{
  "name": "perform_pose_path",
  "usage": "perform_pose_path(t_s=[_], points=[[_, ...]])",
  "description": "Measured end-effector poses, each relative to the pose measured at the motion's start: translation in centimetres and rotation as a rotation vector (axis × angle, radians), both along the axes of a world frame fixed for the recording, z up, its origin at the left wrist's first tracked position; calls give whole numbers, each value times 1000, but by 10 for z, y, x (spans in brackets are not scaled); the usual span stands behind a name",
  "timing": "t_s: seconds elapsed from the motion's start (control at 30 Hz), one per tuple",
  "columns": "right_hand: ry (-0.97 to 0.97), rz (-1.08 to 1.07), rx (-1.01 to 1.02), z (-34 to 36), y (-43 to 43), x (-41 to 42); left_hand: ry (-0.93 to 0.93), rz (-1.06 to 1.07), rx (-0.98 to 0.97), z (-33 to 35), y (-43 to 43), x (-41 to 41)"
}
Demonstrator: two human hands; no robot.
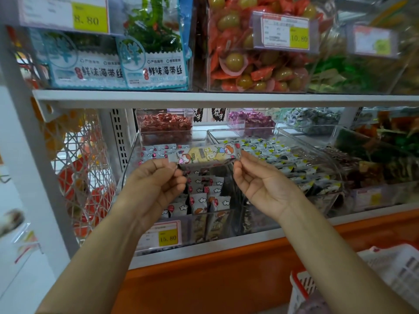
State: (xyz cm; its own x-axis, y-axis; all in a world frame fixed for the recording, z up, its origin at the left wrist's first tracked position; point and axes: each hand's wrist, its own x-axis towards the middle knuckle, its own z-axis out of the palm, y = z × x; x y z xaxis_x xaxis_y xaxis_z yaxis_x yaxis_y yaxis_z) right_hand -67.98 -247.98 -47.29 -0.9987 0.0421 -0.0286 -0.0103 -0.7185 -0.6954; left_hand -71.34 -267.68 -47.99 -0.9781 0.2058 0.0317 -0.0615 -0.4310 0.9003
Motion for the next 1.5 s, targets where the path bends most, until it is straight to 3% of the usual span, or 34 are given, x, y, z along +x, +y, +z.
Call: perform_pose_path(t_s=[0.43, 0.57, 0.7, 0.83, 1.03, 1.5], points=[[1, -113, 1, -4, 3, -4, 94, -47, 21, 3, 0, 7], [67, -205, 193, -5, 3, -4, 65, -23, -3, 4, 0, 8], [115, -240, 430, -5, 0, -1, 124, 35, -158, 3, 2, 11], [178, -230, 551, -3, -5, 0, 126, 84, -125, 2, 2, 8], [382, -363, 1121, -7, -10, 3, 211, 52, -259, 0, 6, 12], [464, -490, 1254, -9, -13, 3, 325, 55, -589, 4, 12, 17]])
